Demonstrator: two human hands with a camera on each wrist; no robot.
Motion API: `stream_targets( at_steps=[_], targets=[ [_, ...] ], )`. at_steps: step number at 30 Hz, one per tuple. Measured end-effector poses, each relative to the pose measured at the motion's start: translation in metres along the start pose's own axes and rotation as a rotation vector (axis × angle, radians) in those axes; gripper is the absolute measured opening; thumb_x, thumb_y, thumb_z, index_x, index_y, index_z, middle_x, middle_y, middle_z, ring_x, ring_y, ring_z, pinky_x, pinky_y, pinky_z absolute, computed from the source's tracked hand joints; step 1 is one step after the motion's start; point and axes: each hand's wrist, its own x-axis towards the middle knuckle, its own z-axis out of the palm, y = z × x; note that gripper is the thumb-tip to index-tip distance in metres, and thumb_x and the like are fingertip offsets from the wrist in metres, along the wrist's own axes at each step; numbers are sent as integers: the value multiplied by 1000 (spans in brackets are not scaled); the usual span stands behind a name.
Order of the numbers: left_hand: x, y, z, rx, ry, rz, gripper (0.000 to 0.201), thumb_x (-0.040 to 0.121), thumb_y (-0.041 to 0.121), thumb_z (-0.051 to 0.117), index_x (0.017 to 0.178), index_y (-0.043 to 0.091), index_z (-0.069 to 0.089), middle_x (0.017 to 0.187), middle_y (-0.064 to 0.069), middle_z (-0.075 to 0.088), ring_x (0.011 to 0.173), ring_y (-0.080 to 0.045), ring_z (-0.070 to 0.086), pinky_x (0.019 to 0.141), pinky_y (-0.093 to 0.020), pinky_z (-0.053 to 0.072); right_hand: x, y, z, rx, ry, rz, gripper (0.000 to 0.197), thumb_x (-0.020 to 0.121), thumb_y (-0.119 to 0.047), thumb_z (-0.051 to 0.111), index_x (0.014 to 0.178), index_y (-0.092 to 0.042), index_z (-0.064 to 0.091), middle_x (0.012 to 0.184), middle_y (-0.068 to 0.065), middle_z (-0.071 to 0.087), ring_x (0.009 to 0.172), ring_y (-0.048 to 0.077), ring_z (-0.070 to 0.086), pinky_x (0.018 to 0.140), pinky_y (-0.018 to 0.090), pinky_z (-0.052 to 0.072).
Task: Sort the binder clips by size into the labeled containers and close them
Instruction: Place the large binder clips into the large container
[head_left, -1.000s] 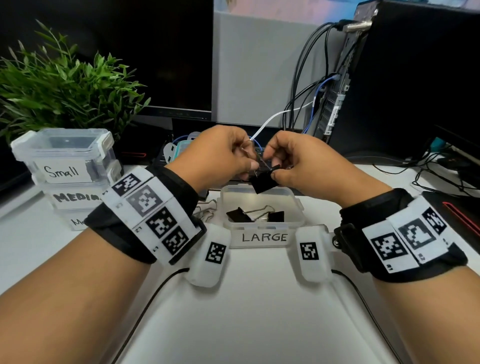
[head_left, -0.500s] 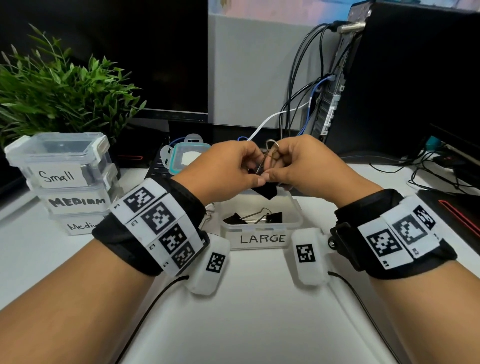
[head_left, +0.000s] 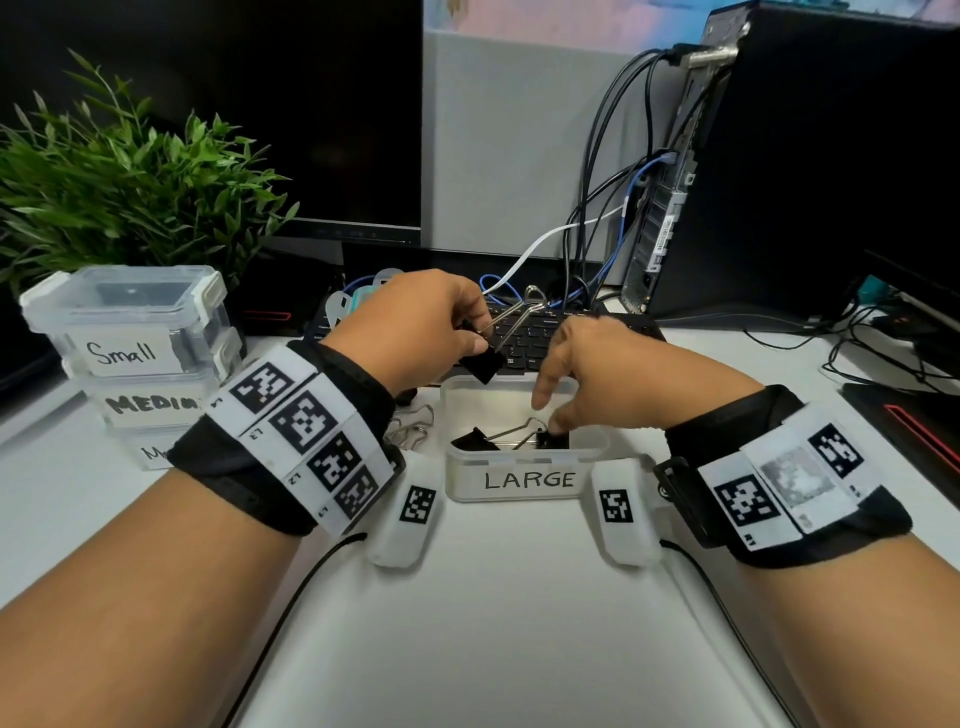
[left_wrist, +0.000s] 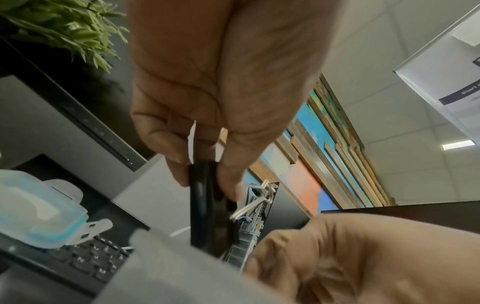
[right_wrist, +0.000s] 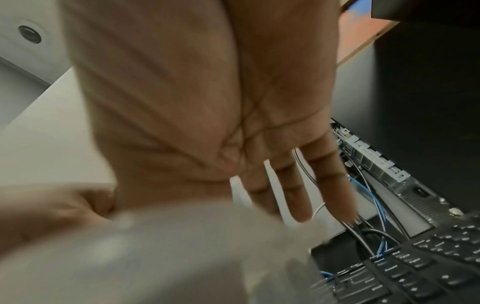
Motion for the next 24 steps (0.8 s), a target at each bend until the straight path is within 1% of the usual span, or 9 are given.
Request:
stream_targets(
  at_steps=[1,3,6,8,10,15,17,20,24],
  targets=[
    [0,1,0,8,-9,4,8,86,22,66,87,30,65,92,8,65,88,-11,58,79,-26,47,-1,0,1,-39,-80,9,27,79,-36,73,105,-40,67,129,-4,41,123,19,35,103,42,38],
    [-1,3,0,18,-21,11,7,86,23,66,88,30,65,92,8,65,88,-10,59,79,-27,49,-3,1,1,-100,-209,4,38,84,-40,66,121,-44,58,143,-4,33,128,22,36,106,41,37],
    [-2,6,0,44,-18,11,7,88,26,64,93,30,66,91,10,63,85,-7,55,64,-17,40,-4,4,1,-102,-325,11,50,87,-44,61,133,-49,43,148,-4,29,128,23,41,101,39,43],
    [-3,7,0,74,-4,4,8,90,28,61,96,31,65,85,14,55,82,-4,48,55,-9,25,-5,4,1,-91,-341,24,45,86,-45,61,129,-46,49,138,-4,38,120,21,46,97,35,45],
    [-4,7,1,82,2,1,9,91,29,60,98,31,65,82,15,51,81,-3,45,54,-8,18,-5,5,1,-119,-325,34,37,86,-44,62,122,-39,57,125,-5,49,110,17,49,91,30,42],
    [-5,9,1,95,-18,8,11,90,31,60,100,32,66,97,13,62,87,-4,50,56,-8,18,-3,4,3,-57,-275,67,22,87,-35,62,104,-21,65,106,0,62,92,18,55,70,25,41],
    [-5,10,1,102,-36,24,12,91,31,60,100,32,66,100,13,63,90,-5,52,56,-9,19,-1,6,4,-11,-253,74,14,86,-31,63,93,-19,65,94,3,64,81,20,57,68,27,45],
    [-6,10,1,111,-56,48,12,91,28,60,100,30,67,97,14,63,93,-5,55,58,-12,27,-1,6,3,33,-220,45,11,84,-29,68,83,-20,62,79,-4,58,71,13,52,61,24,42],
    [-3,7,0,115,-57,42,8,90,26,60,94,30,65,77,18,53,67,3,47,54,-11,28,-4,6,-7,159,-22,3,11,83,-21,70,79,-21,60,76,-8,55,72,11,52,57,23,36]
  ],
)
